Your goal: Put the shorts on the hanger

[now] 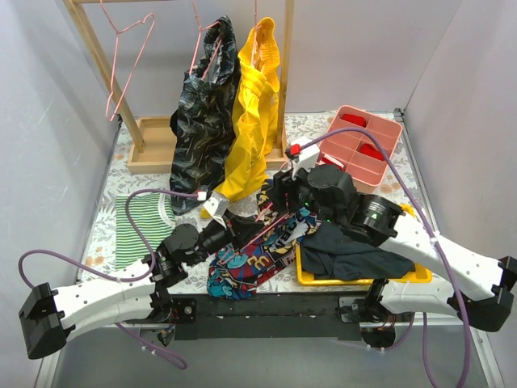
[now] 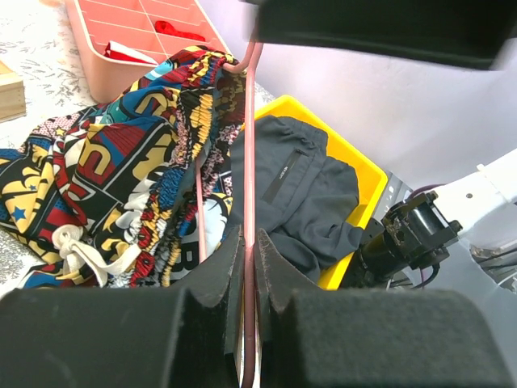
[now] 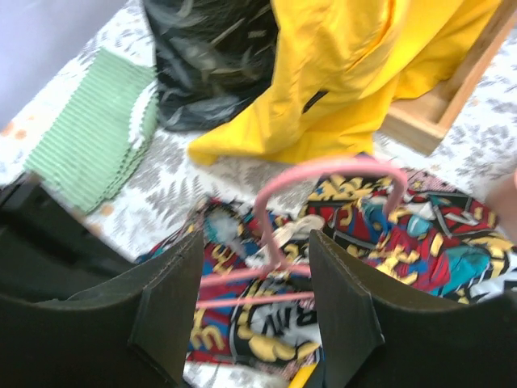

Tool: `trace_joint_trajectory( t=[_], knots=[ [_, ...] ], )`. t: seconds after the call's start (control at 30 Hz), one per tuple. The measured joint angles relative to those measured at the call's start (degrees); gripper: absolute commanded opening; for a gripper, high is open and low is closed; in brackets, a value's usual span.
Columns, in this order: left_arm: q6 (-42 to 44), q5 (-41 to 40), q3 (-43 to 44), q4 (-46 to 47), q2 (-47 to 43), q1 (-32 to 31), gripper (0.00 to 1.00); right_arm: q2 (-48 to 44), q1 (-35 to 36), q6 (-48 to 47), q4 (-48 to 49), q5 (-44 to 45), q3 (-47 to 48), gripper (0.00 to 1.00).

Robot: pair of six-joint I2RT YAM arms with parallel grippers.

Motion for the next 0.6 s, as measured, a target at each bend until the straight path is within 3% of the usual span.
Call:
trace_joint_trajectory(
  t=[0.2,0.33,0.37,0.43,0.5,0.57,0.6],
  knots=[
    [-0.07,-0.02,0.02,0.42,1.20,-0.44,0.00,1.62,0.07,-3.43,6.14,6.23,-5.99,0.53],
    [-0.52,0.04,0.13,0.35,2.75,-0.52,0.00,1.36,0.04,-4.79,10.80,8.04,-11.13,0.39],
    [-0.70,0.09,0.17,0.17,3.32,-0.52,0.00,1.05,0.04,-5.03,11.98,8.46,-12.52,0.24],
    [-0.96,0.31,0.22,-0.31,4.33,-0.55,0.00,0.33,0.13,-5.79,13.99,8.90,-14.56,0.05],
    [-1.36,0.90,0.44,-0.87,5.31,-0.55,0.00,-0.74,0.48,-6.12,16.00,9.33,-16.46,0.01],
    [-1.99,0.98,0.85,-0.94,6.05,-0.63,0.11,-1.62,0.55,-6.16,17.46,9.73,-17.49,0.01],
    [-2.40,0.98,1.44,-1.22,6.47,-0.68,0.23,-2.01,0.57,-6.27,18.12,10.10,-17.97,0.01]
  ],
)
